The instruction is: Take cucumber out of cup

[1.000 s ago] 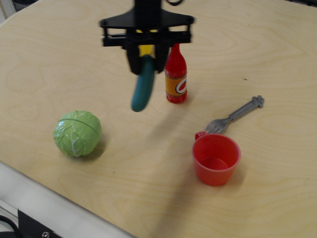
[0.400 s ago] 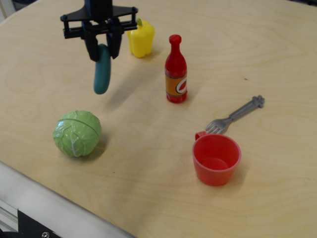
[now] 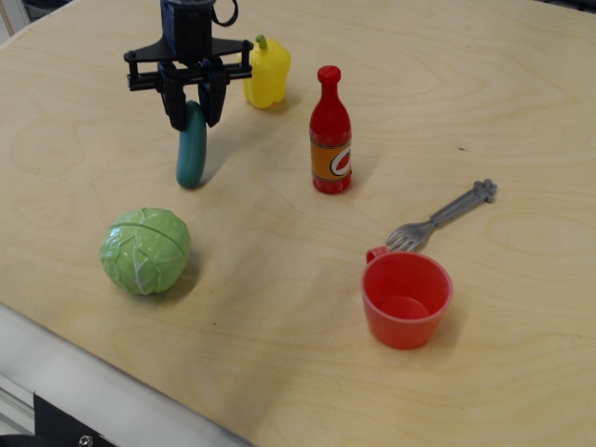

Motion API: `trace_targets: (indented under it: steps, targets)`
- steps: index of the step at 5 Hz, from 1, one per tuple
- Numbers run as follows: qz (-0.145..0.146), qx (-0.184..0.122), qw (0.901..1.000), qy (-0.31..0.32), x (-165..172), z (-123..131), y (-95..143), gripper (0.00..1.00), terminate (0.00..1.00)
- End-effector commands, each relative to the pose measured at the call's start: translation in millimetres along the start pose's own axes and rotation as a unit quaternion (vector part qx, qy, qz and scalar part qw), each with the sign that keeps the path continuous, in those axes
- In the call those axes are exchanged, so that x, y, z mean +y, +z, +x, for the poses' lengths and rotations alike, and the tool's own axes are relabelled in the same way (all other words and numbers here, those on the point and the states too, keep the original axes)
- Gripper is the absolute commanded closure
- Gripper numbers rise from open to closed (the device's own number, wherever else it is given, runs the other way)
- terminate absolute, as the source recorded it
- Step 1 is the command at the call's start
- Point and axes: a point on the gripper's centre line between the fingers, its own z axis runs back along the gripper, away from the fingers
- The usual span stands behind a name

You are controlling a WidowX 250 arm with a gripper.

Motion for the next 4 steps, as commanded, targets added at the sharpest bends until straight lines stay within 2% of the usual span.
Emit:
trace_targets:
  steps: [1, 2, 3, 4]
  targets:
    - [0.004, 0.005, 0.9999, 0.008, 10.4, -7.9, -1.8, 1.0, 0.0]
    - [0.003, 0.0, 0.9999, 0.015, 10.8, -8.7, -2.7, 1.0, 0.0]
    - [-0.022, -0.014, 0.9996, 0.015, 14.9, -16.0, 7.1, 0.0, 0.0]
    - [-0.043, -0.038, 0.9978, 0.034, 19.4, -23.4, 30.4, 0.0, 0.0]
